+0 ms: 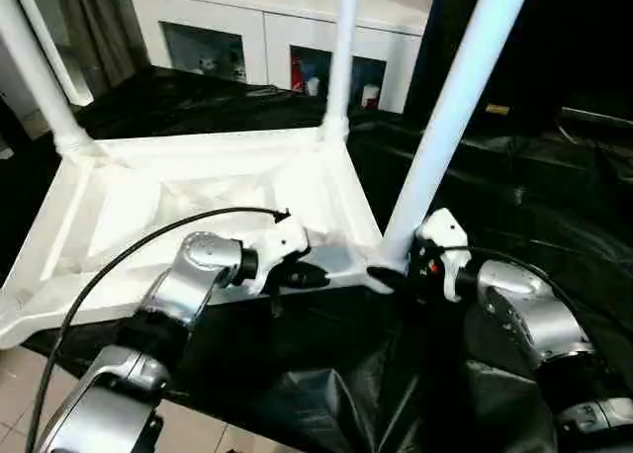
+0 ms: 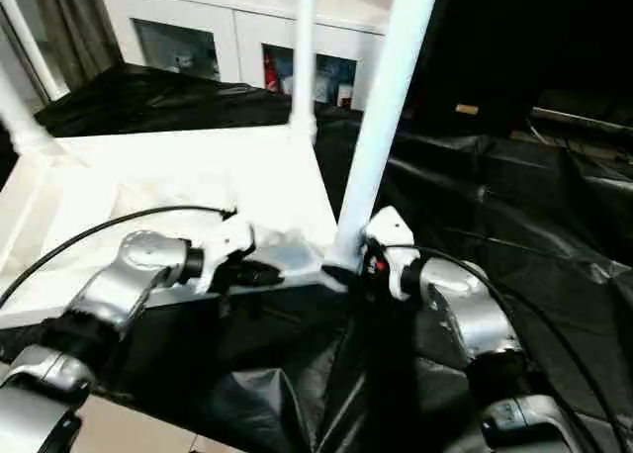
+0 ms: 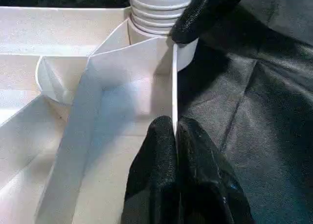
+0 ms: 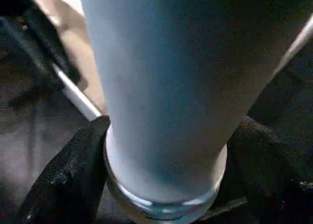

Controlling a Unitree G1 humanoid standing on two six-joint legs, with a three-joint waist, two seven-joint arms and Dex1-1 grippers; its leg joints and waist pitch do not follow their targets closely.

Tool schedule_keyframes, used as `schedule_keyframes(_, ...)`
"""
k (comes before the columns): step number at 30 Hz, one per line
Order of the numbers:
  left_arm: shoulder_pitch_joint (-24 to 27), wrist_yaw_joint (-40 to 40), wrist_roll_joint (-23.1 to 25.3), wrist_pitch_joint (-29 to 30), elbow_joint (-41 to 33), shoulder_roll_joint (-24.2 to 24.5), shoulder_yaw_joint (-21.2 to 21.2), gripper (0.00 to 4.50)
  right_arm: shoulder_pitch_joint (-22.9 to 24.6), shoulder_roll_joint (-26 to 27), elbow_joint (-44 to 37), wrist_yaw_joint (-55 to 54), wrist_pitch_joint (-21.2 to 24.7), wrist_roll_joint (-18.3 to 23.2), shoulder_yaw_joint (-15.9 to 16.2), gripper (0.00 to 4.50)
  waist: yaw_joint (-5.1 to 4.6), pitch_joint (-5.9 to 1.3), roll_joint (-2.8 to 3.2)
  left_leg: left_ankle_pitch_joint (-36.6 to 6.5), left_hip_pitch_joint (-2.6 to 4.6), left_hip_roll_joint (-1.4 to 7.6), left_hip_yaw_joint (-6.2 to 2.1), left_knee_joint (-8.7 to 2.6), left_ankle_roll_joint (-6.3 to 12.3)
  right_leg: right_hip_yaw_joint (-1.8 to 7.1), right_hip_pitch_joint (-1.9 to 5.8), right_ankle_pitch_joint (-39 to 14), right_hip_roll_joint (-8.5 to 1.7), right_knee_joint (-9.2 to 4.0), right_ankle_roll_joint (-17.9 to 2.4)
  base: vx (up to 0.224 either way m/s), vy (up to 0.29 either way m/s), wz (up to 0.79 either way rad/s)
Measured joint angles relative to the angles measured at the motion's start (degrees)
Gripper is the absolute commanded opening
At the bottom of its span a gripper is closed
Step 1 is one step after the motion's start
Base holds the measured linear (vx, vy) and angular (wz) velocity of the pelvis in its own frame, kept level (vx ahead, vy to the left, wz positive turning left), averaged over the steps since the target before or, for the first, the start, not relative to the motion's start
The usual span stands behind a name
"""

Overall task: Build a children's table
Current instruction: Rotate leg to tighten

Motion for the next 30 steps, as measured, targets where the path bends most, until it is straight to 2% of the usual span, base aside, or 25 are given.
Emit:
schedule_keyframes(1, 0.1, -0.1, 0.0, 0.0, 0.0, 0.1, 0.0, 0.00, 0.0, -0.1, 0.0, 0.2, 0.0, 0.0, 0.1, 3.48, 0.01, 0.00, 0.00, 0.0, 0.03, 0.00, 0.00, 0.01, -0.01, 0.00, 0.02, 0.0, 0.00, 0.01, 0.0, 0.000, 0.000, 0.00)
schedule_keyframes(10, 0.5, -0.3, -0.1, 0.1, -0.6, 0.4, 0.1, 0.00, 0.1, 0.2, 0.0, 1.2, 0.1, 0.4, 0.3, 2.86, -0.03, 0.00, 0.00, 0.0, 0.02, 0.00, 0.00, 0.02, -0.01, 0.02, 0.03, 0.0, 0.00, 0.02, 0.0, 0.000, 0.000, 0.00)
schedule_keyframes(15, 0.5, -0.3, -0.1, 0.2, -0.7, 0.4, 0.1, 0.00, 0.1, 0.3, 0.0, 1.0, 0.1, 0.6, 0.3, 2.78, -0.03, 0.00, -0.01, 0.0, 0.02, 0.00, 0.00, 0.04, 0.00, 0.02, 0.03, 0.0, 0.00, 0.02, 0.0, 0.000, 0.000, 0.00)
schedule_keyframes(18, 0.4, 1.5, 0.2, 0.2, -0.3, 0.1, 0.5, 0.00, 0.2, 2.0, 0.8, -2.5, 0.1, 0.5, -0.5, 2.77, -0.21, 0.00, -0.02, 0.0, 0.05, 0.00, 0.00, 0.07, 0.00, 0.02, 0.04, 0.0, 0.00, 0.08, 0.0, 0.000, 0.000, 0.00)
schedule_keyframes(22, -2.6, 10.2, 2.3, 0.6, 4.2, -3.5, 0.6, 0.00, -1.9, 8.5, 5.8, -18.0, -0.2, -0.2, -4.4, 2.77, -0.48, 0.00, -0.06, 0.0, 0.10, 0.00, -0.01, 0.30, -0.05, 0.05, 0.08, 0.0, 0.00, 0.06, 0.1, 0.000, 0.000, 0.00)
schedule_keyframes(26, -6.2, 19.7, 4.2, 1.9, 9.8, -9.2, 0.7, 0.00, -3.4, 16.5, 9.0, -35.9, -0.5, -0.8, -9.7, 2.77, -0.19, -0.03, -0.05, 0.0, 0.15, -0.04, 0.00, 0.35, -0.06, 0.17, 0.21, -0.1, -0.01, -0.02, 0.2, 0.000, 0.000, 0.00)
schedule_keyframes(30, -7.1, 22.5, 4.9, 2.4, 11.3, -11.2, 0.7, 0.00, -3.9, 19.1, 10.3, -42.3, -1.7, -1.8, -10.5, 2.77, 0.02, -0.08, 0.01, 0.0, 0.21, -0.08, 0.07, 0.34, -0.05, 0.37, 0.39, -0.1, -0.02, -0.04, 0.2, 0.000, 0.000, 0.00)
